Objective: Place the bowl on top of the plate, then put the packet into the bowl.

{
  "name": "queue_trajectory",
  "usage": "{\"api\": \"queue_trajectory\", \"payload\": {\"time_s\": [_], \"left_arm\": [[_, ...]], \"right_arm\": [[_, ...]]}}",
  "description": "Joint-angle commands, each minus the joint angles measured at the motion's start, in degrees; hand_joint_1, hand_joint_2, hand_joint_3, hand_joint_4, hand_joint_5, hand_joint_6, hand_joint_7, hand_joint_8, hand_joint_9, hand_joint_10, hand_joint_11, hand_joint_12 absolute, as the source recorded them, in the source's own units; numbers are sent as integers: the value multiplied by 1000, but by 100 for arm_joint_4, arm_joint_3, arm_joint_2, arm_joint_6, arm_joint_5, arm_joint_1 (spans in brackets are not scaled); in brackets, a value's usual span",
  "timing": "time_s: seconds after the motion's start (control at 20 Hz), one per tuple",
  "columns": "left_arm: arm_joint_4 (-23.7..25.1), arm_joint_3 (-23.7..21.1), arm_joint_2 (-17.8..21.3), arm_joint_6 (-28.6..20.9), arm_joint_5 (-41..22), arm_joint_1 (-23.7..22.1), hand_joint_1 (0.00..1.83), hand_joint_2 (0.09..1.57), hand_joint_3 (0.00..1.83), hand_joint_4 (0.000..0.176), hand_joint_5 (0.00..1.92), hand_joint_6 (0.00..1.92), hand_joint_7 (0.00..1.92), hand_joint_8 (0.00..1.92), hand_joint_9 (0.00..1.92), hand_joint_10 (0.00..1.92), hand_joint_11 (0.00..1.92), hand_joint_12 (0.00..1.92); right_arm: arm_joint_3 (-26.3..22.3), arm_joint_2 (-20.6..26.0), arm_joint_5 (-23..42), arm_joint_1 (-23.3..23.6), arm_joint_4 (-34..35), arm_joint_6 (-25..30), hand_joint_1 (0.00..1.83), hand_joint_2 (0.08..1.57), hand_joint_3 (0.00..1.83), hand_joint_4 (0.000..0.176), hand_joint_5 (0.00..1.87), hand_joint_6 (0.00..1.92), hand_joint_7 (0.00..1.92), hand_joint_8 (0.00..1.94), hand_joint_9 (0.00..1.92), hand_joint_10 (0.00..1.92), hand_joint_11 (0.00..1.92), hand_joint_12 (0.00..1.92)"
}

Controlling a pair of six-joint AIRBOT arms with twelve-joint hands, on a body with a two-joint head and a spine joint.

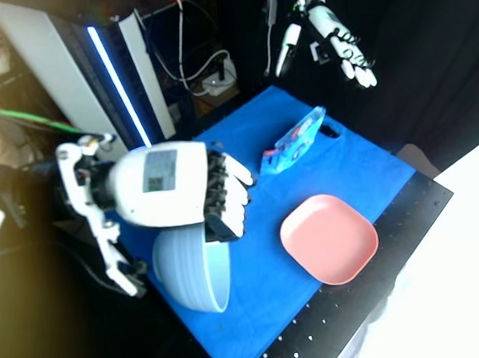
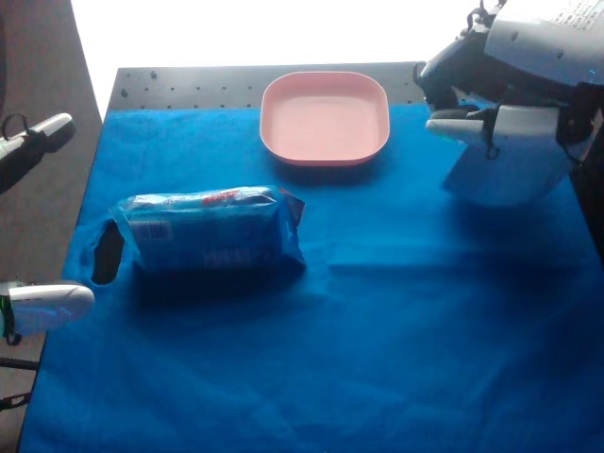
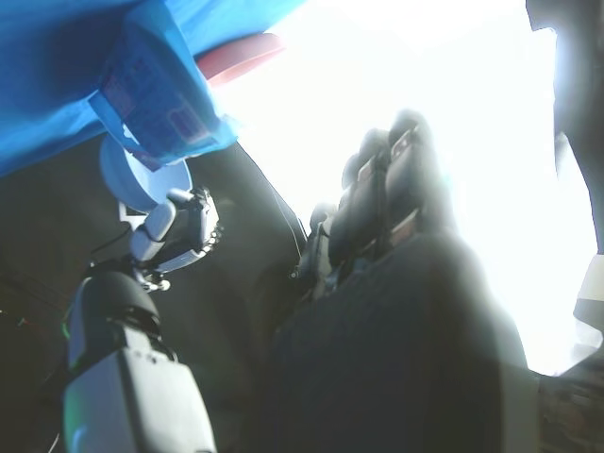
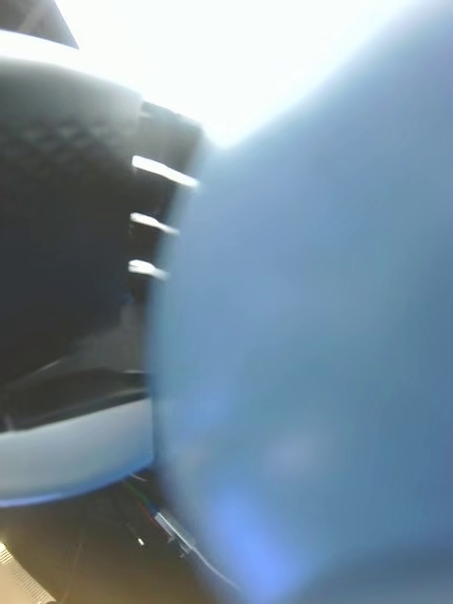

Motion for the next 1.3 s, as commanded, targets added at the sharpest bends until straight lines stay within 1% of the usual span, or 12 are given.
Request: {"api": "queue_trajectory", "payload": {"time_s": [0.0,0.05,0.15,0.25,0.3,0.35,0.4,0.45,0.6,0.8,1.05,1.25], "left_arm": [[-27,34,-23,-41,-686,-53,595,856,0,176,0,0,39,0,68,2,3,5],[-26,37,-25,-43,-688,-53,581,851,0,176,0,0,55,7,86,9,31,18],[-26,38,-27,-47,-691,-53,594,853,0,176,0,0,60,7,79,4,15,13],[-26,41,-28,-52,-685,-53,554,851,0,176,0,0,62,5,60,0,20,16],[-26,43,-31,-55,-685,-53,571,854,0,176,0,0,67,6,42,0,5,11],[-26,49,-38,-67,-688,-53,598,857,1,176,0,0,74,8,55,6,12,15],[-26,53,-43,-77,-694,-53,599,859,2,176,0,0,78,8,71,13,17,17],[-26,52,-50,-86,-695,-53,625,863,3,176,0,0,65,2,52,4,5,13],[-26,62,-69,-98,-674,-54,619,863,3,176,0,0,54,2,84,14,18,21],[-25,77,-77,-127,-675,-54,643,873,5,176,0,0,41,0,60,1,0,3],[-21,79,-81,-134,-674,-54,620,860,0,176,0,0,86,11,102,11,66,35],[-18,88,-82,-142,-668,-55,667,861,0,176,0,0,56,2,50,3,14,17]], "right_arm": [[37,-38,560,129,215,-20,757,1288,0,0,976,1246,1260,1826,1421,1921,1431,1921],[46,-50,542,137,215,-20,813,1257,0,0,997,1298,1283,1898,1461,1921,1476,1921],[47,-51,529,137,215,-20,778,1252,0,0,954,1647,1303,1939,1490,1921,1512,1921],[55,-64,514,137,215,-20,743,1272,4,0,930,1735,1297,1941,1486,1921,1516,1921],[57,-68,514,137,215,-20,757,1266,0,0,940,1707,1290,1941,1470,1921,1498,1921],[57,-72,514,137,214,-20,799,1266,0,0,988,1501,1329,1941,1499,1921,1515,1921],[55,-72,514,137,209,-20,809,1272,1,0,1061,1814,1428,1941,1564,1921,1542,1921],[52,-73,514,137,182,-20,806,1287,5,0,1113,1900,1452,1941,1584,1921,1553,1921],[54,-85,514,138,165,-20,955,1278,0,0,1210,1921,1477,1941,1615,1921,1608,1921],[81,-138,507,255,67,-21,1021,1271,0,0,1135,1921,1442,1941,1601,1921,1611,1921],[281,-319,324,608,-55,-21,906,1302,9,0,1111,1921,1419,1941,1592,1921,1617,1921],[494,-537,138,938,-203,-21,969,1281,0,0,1085,1921,1441,1941,1603,1921,1602,1921]]}}
